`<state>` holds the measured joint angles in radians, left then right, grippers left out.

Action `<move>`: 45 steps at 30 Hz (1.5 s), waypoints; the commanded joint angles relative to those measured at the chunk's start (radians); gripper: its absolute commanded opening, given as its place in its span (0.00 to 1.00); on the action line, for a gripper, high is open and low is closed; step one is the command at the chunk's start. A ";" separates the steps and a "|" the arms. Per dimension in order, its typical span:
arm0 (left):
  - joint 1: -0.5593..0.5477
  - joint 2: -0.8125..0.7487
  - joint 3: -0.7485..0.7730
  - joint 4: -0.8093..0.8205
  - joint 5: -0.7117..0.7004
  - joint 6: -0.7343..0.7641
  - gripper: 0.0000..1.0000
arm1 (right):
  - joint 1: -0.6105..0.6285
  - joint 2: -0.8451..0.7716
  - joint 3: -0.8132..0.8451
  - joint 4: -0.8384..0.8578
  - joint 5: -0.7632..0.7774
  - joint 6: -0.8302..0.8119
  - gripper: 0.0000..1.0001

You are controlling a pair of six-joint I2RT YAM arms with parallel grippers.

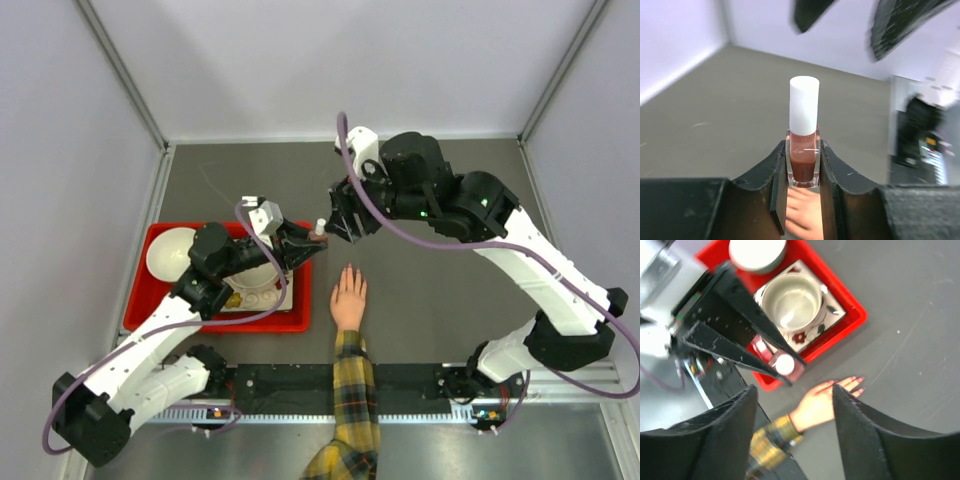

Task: Paint the nails

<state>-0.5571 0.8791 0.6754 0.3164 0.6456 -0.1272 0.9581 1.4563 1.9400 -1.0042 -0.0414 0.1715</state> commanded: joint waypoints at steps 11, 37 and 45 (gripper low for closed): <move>-0.003 0.027 0.044 0.164 0.313 -0.111 0.00 | -0.064 0.047 0.004 -0.057 -0.365 -0.245 0.41; -0.006 -0.075 0.032 -0.030 -0.361 0.099 0.00 | 0.146 0.179 0.022 0.103 0.417 0.227 0.00; -0.006 -0.146 -0.022 0.012 -0.488 0.120 0.00 | 0.222 0.386 0.194 0.042 0.646 0.637 0.00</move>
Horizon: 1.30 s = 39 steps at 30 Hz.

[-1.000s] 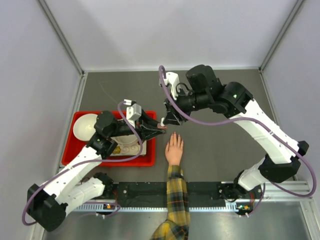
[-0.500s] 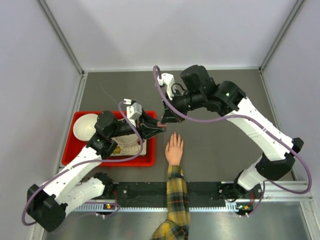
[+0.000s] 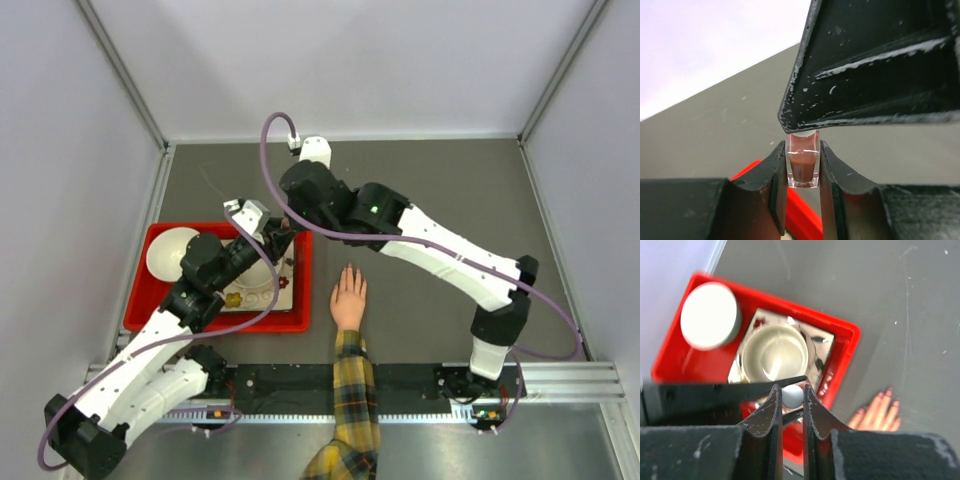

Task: Paint the nails

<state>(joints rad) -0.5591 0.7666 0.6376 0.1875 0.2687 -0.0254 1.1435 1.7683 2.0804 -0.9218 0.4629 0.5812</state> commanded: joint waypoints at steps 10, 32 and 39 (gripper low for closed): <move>-0.004 -0.024 0.025 0.127 -0.132 0.013 0.00 | 0.035 -0.042 0.003 0.035 0.074 0.054 0.27; -0.007 0.135 0.097 0.244 0.691 -0.188 0.00 | -0.228 -0.350 -0.152 -0.080 -0.847 -0.626 0.62; -0.025 0.154 0.109 0.237 0.751 -0.202 0.00 | -0.228 -0.279 -0.108 -0.160 -0.941 -0.727 0.56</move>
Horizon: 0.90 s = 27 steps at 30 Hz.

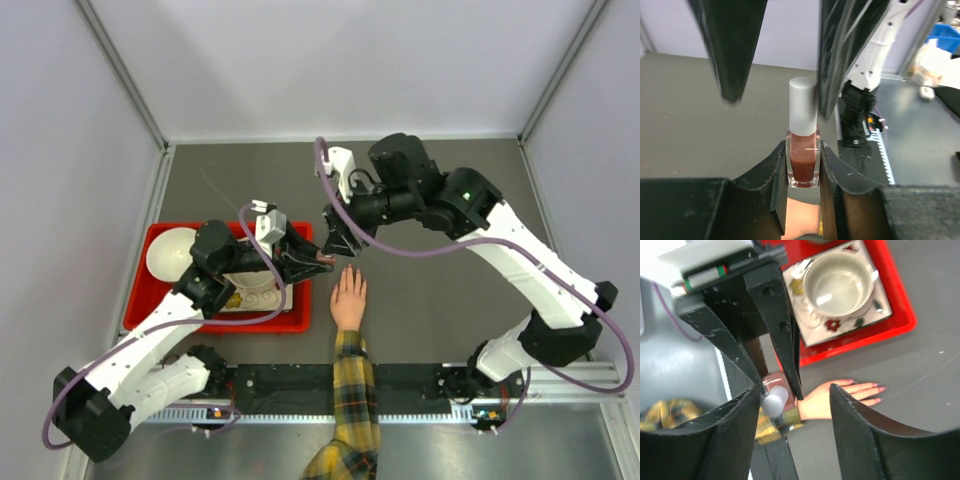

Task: Paint the nails

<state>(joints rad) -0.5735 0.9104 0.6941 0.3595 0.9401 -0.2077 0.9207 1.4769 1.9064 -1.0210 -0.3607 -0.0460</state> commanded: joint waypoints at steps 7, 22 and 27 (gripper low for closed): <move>-0.011 0.007 0.059 0.044 0.068 -0.003 0.00 | -0.003 0.026 0.056 -0.065 -0.126 -0.109 0.27; -0.012 -0.054 0.044 -0.099 -0.464 0.186 0.00 | 0.187 0.104 -0.047 0.130 0.682 0.599 0.00; -0.012 -0.105 0.002 -0.077 -0.699 0.202 0.00 | 0.305 0.285 0.049 0.128 1.064 0.945 0.00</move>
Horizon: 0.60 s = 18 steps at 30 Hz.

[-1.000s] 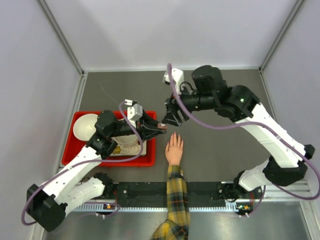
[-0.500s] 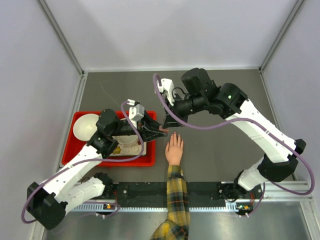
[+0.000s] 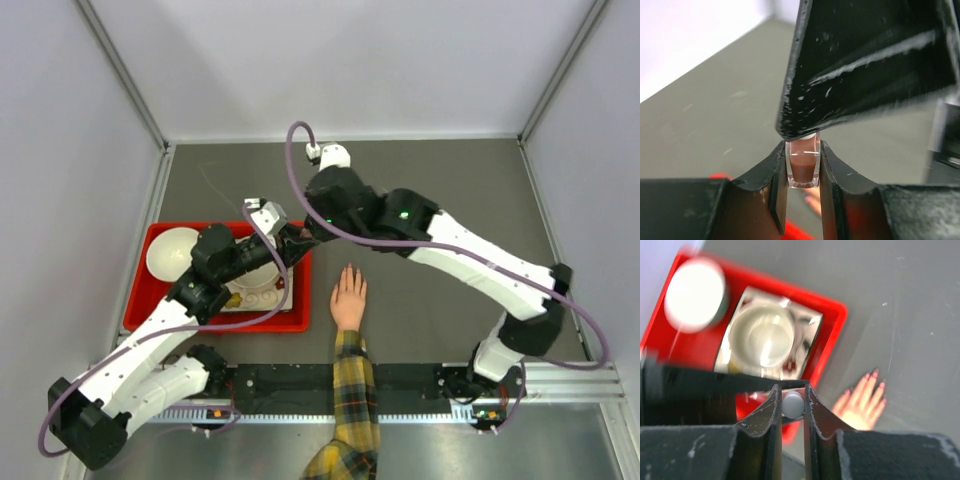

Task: Paint the nails

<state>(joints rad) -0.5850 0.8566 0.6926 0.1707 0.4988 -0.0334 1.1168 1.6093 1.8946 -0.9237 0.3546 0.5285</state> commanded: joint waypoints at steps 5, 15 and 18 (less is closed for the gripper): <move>-0.001 -0.077 -0.025 0.135 -0.290 0.058 0.00 | 0.136 0.264 0.202 0.000 0.307 0.370 0.00; -0.001 -0.079 -0.027 0.144 -0.293 0.036 0.00 | 0.100 0.140 0.195 -0.017 0.268 0.133 0.79; -0.001 -0.070 -0.019 0.135 -0.266 0.036 0.00 | 0.046 0.029 0.133 0.011 0.195 0.043 0.82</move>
<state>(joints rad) -0.5819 0.7742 0.6338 0.1955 0.2214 0.0135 1.1820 1.7798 2.0541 -0.9424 0.7067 0.7063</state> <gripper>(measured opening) 0.306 0.808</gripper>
